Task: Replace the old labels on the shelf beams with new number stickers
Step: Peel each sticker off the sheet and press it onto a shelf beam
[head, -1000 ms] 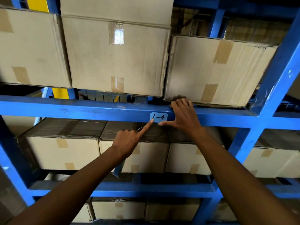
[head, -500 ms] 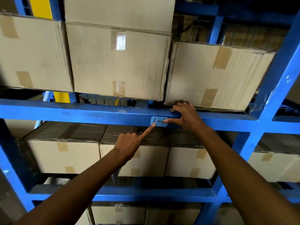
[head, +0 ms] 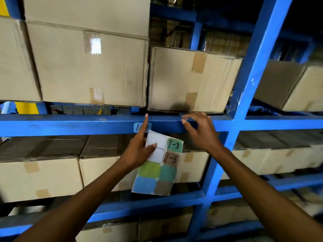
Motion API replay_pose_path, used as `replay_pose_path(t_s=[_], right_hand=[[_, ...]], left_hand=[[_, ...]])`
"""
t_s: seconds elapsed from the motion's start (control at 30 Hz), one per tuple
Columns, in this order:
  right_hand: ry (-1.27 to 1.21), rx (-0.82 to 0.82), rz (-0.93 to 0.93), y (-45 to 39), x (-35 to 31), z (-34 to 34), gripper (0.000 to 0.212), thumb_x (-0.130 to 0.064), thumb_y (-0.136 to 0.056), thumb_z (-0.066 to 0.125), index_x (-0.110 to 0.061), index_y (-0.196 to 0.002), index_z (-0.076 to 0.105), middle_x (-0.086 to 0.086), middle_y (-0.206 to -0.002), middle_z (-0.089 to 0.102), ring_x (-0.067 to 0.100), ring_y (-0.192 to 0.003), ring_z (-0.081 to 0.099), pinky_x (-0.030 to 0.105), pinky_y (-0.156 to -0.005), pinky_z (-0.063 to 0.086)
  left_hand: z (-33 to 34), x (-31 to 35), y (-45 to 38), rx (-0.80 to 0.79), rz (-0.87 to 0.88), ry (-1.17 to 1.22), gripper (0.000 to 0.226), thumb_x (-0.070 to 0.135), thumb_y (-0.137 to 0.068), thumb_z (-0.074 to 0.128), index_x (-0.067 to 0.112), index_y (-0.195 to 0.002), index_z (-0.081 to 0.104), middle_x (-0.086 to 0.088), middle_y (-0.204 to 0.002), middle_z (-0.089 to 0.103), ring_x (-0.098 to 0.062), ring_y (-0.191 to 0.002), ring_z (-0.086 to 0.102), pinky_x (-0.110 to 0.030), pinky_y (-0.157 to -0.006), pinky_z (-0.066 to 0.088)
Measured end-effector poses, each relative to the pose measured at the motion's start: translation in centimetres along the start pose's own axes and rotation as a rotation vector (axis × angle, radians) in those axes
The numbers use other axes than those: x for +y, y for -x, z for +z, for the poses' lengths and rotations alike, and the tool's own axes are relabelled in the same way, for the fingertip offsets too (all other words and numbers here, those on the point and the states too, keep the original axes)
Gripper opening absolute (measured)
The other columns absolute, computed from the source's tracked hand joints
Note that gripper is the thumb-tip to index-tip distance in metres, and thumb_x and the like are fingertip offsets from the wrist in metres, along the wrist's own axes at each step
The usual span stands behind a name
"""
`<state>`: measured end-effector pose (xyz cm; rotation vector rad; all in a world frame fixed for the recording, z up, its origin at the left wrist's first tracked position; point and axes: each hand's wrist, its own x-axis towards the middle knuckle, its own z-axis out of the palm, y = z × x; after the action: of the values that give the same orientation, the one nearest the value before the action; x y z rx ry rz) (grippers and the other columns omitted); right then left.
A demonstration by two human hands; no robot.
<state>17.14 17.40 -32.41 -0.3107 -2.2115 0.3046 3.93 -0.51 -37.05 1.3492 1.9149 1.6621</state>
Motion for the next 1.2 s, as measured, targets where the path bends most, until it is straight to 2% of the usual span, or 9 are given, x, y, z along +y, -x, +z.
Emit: replay_pose_path(t_s=[0.13,0.27,0.4,0.57,0.73,0.83,0.9,1.07,1.2], right_hand=[[-0.014,0.098,0.079,2.5,2.0,-4.9,0.01,-0.013,-0.085,0.062,-0.013,-0.091,0.07,0.0,-0.094,0.071,0.023,-0.094,0.062,0.039,-0.085,0.048],[0.0,0.136,0.13,4.2,4.3,-8.8,0.016,-0.022,-0.085,0.064,-0.014,-0.098,0.07,0.001,-0.095,0.069,0.019,-0.094,0.059,0.033,-0.085,0.045],[0.021,0.188,0.136,4.6,6.8,-11.4,0.022,-0.026,-0.087,0.061,-0.013,-0.103,0.069,0.004,-0.101,0.069,0.02,-0.095,0.056,0.043,-0.084,0.048],[-0.069,0.251,0.154,3.3,12.1,-15.5,0.016,-0.02,-0.084,0.065,-0.013,-0.097,0.07,-0.001,-0.1,0.065,0.019,-0.099,0.058,0.035,-0.088,0.048],[-0.258,0.295,0.156,1.0,16.4,-19.2,0.002,-0.014,-0.08,0.069,-0.015,-0.082,0.068,-0.001,-0.094,0.064,0.017,-0.096,0.058,0.033,-0.085,0.049],[-0.254,0.29,0.125,-0.7,18.0,-21.1,0.002,-0.012,-0.08,0.069,-0.012,-0.079,0.067,-0.001,-0.092,0.062,0.014,-0.093,0.055,0.038,-0.086,0.047],[-0.195,0.26,0.099,-1.5,18.3,-21.5,0.002,-0.013,-0.08,0.068,-0.011,-0.081,0.068,0.0,-0.091,0.059,0.012,-0.091,0.052,0.04,-0.086,0.045],[0.002,0.281,0.014,-3.9,17.5,-22.9,0.006,-0.018,-0.082,0.064,-0.015,-0.086,0.068,0.002,-0.094,0.054,0.014,-0.091,0.044,0.014,-0.074,0.029],[-0.095,0.175,-0.031,-4.9,16.1,-23.7,0.004,-0.013,-0.085,0.058,-0.015,-0.085,0.061,0.004,-0.095,0.064,0.02,-0.091,0.056,0.044,-0.076,0.05]], left_hand=[[3.4,3.1,-1.0,0.001,-0.058,0.159,0.095,0.01,-0.088,0.061,0.051,-0.143,-0.005,-0.006,-0.096,0.07,-0.016,-0.076,0.072,-0.026,-0.06,0.059],[6.9,6.1,-2.4,-0.025,0.003,0.266,0.094,0.007,-0.088,0.061,0.049,-0.144,-0.001,0.003,-0.086,0.073,-0.013,-0.073,0.073,-0.02,-0.053,0.055],[11.1,9.2,-3.9,-0.076,0.072,0.389,0.092,0.005,-0.089,0.058,0.052,-0.143,0.0,-0.009,-0.1,0.073,-0.024,-0.081,0.074,-0.037,-0.067,0.061],[17.9,12.7,-6.2,-0.033,0.186,0.397,0.09,0.001,-0.089,0.055,0.055,-0.14,0.003,-0.001,-0.103,0.069,-0.017,-0.081,0.074,-0.026,-0.058,0.059],[23.0,15.5,-8.6,0.131,0.266,0.232,0.086,0.002,-0.09,0.056,0.063,-0.128,0.008,0.003,-0.109,0.065,-0.003,-0.084,0.07,-0.017,-0.063,0.057],[25.0,17.1,-10.4,0.257,0.318,-0.06,0.09,0.009,-0.089,0.061,0.064,-0.129,0.002,0.003,-0.117,0.063,-0.008,-0.095,0.067,-0.024,-0.081,0.055],[25.7,18.0,-11.3,0.3,0.386,-0.232,0.095,0.009,-0.086,0.065,0.059,-0.133,0.0,0.008,-0.109,0.064,-0.002,-0.087,0.065,-0.015,-0.079,0.049],[26.2,19.9,-13.5,0.335,0.466,-0.389,0.099,0.004,-0.085,0.061,0.058,-0.136,-0.004,0.012,-0.092,0.064,0.008,-0.067,0.059,-0.001,-0.066,0.042],[25.6,20.9,-14.3,0.404,0.463,-0.319,0.092,0.004,-0.085,0.062,0.045,-0.145,0.007,0.009,-0.081,0.065,0.004,-0.066,0.063,-0.003,-0.057,0.044]])
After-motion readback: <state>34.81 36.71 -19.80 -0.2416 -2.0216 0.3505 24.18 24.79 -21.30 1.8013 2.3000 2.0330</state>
